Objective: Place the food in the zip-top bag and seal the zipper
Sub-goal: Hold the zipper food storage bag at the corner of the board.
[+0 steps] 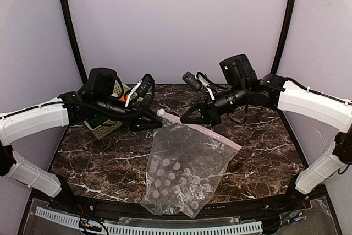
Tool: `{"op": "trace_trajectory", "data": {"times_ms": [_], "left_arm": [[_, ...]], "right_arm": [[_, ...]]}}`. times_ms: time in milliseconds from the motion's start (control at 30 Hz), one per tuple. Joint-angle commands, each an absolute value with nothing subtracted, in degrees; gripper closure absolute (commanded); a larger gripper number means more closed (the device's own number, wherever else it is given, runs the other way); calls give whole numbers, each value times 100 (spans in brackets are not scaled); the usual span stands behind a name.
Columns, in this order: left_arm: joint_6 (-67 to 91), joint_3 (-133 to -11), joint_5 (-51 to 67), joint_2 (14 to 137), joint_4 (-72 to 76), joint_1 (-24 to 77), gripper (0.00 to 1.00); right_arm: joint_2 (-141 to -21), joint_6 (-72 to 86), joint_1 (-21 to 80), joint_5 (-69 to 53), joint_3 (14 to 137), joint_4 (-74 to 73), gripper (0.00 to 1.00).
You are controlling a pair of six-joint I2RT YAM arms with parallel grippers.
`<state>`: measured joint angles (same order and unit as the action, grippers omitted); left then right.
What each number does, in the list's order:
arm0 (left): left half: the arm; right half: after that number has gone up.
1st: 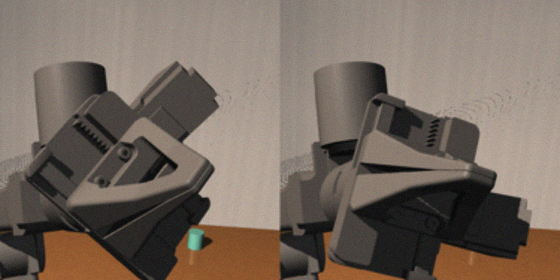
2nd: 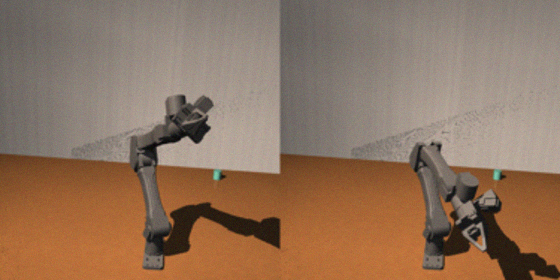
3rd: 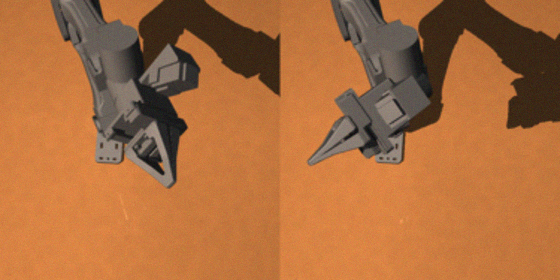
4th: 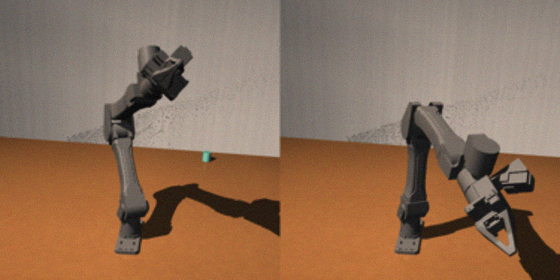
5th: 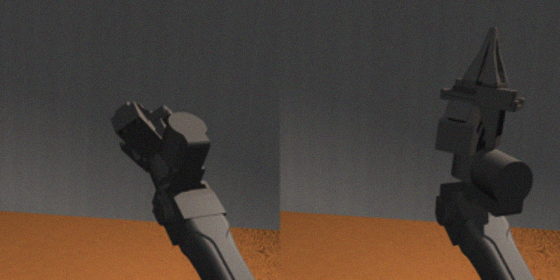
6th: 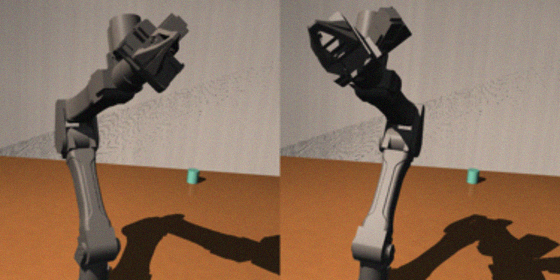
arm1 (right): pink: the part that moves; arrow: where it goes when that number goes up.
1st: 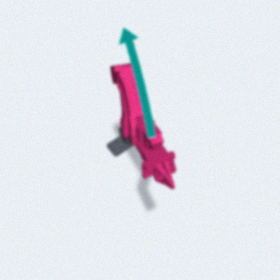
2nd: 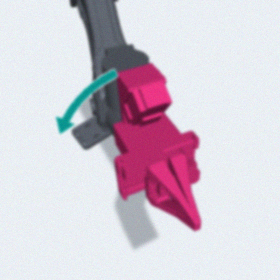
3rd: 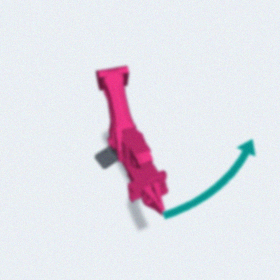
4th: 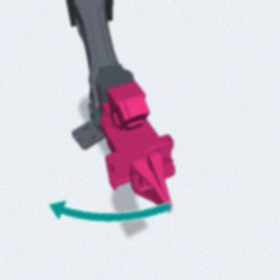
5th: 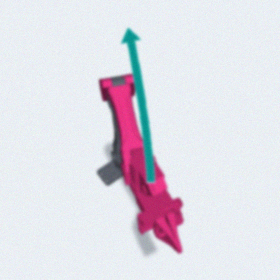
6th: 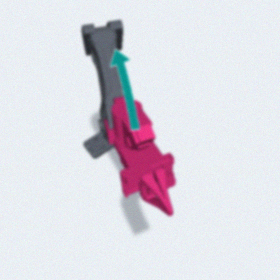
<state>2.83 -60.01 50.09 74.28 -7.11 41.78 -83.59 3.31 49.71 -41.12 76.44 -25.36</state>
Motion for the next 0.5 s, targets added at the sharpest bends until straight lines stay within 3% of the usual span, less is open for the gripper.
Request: {"op": "trace_trajectory", "data": {"times_ms": [0,100,300,467], "left_arm": [[449,-5867,5083,7233,-443,4136,75],[471,-5854,5105,7217,-405,4108,78],[455,-5846,5134,7214,-402,4087,98],[421,-5844,5208,7254,-411,4083,99]], "right_arm": [[-8233,342,4992,-4148,7570,-2504,100],[-8238,343,4993,-4157,7573,-2512,100],[-8266,343,4992,-4170,7576,-2520,100],[-8280,409,4992,-4142,7622,-2504,97]]}}
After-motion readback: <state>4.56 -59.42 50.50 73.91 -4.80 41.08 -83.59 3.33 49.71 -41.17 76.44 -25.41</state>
